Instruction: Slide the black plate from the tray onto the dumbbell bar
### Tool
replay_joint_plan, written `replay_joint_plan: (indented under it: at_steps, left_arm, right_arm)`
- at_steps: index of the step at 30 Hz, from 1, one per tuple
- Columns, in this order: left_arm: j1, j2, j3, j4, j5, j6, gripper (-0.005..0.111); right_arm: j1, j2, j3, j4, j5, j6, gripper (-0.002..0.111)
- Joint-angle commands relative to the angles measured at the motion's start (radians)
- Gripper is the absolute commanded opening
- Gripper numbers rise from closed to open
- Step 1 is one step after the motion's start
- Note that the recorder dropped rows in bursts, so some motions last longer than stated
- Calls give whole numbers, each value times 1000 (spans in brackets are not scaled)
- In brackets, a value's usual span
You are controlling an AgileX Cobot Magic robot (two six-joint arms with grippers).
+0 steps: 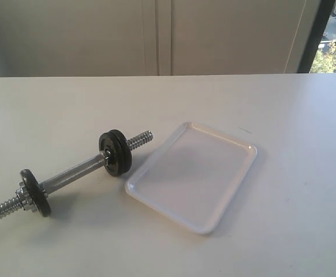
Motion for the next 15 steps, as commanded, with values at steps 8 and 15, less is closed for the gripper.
replay_joint_plan:
  at_steps: [8, 15]
  left_arm:
    - [5, -5, 5, -1, 1, 1, 0]
    - [5, -5, 5, -1, 1, 1, 0]
  right_arm:
    - [18, -6, 2, 14, -12, 8, 1]
    - [28, -6, 2, -55, -10, 8, 1]
